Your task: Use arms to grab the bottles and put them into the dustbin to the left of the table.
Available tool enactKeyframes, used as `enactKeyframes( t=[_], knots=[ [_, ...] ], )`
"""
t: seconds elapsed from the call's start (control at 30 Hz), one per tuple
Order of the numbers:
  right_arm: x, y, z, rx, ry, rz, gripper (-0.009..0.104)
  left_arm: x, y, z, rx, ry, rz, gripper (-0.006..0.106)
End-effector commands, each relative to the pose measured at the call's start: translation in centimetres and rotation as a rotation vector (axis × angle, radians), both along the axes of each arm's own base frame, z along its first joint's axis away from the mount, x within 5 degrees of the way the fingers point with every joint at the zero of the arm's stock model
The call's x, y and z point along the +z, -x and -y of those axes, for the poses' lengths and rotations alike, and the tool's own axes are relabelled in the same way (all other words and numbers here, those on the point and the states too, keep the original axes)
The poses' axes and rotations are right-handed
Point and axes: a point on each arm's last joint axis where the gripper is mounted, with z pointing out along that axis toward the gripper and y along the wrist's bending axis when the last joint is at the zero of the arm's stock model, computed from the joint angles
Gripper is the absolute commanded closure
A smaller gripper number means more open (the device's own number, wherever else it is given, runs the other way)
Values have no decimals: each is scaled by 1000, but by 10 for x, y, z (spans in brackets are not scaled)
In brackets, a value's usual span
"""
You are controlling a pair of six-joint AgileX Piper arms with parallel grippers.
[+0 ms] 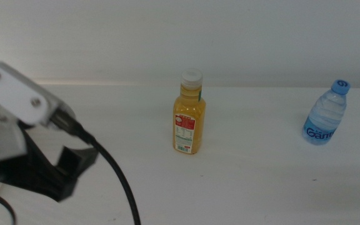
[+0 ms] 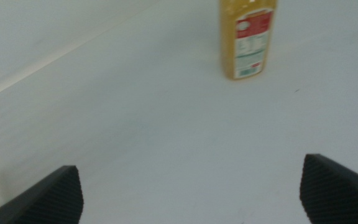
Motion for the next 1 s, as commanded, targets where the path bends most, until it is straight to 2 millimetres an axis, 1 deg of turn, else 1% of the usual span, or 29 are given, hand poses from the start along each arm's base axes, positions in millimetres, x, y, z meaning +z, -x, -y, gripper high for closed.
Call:
enactKeyframes(
  t=[0.0, 0.1, 0.2, 0.27, 0.33, 0.43, 0.53, 0.73, 0.97],
  knots=[
    [-12, 1, 0, -7, 6, -3, 7, -10, 1, 6, -18, 68, 56, 7],
    [-12, 1, 0, -7, 6, -3, 7, -32, -1, 13, -40, 132, 159, 7],
    [-12, 1, 0, -7, 6, -3, 7, -53, 2, 16, -40, 226, 265, 7],
    [-12, 1, 0, -7, 6, -3, 7, -66, 5, 15, -14, 288, 291, 7],
    [-12, 1, 0, -7, 6, -3, 7, -78, 9, 12, 13, 314, 266, 7],
    [-12, 1, 0, -7, 6, -3, 7, -90, 13, 10, 23, 303, 234, 7],
    [-12, 1, 0, -7, 6, -3, 7, -91, 13, 9, 41, 325, 227, 7],
    [-12, 1, 0, -7, 6, -3, 7, -84, 10, 9, 56, 364, 300, 7],
    [-12, 1, 0, -7, 6, -3, 7, -85, 7, 10, 66, 368, 300, 7]
  ],
)
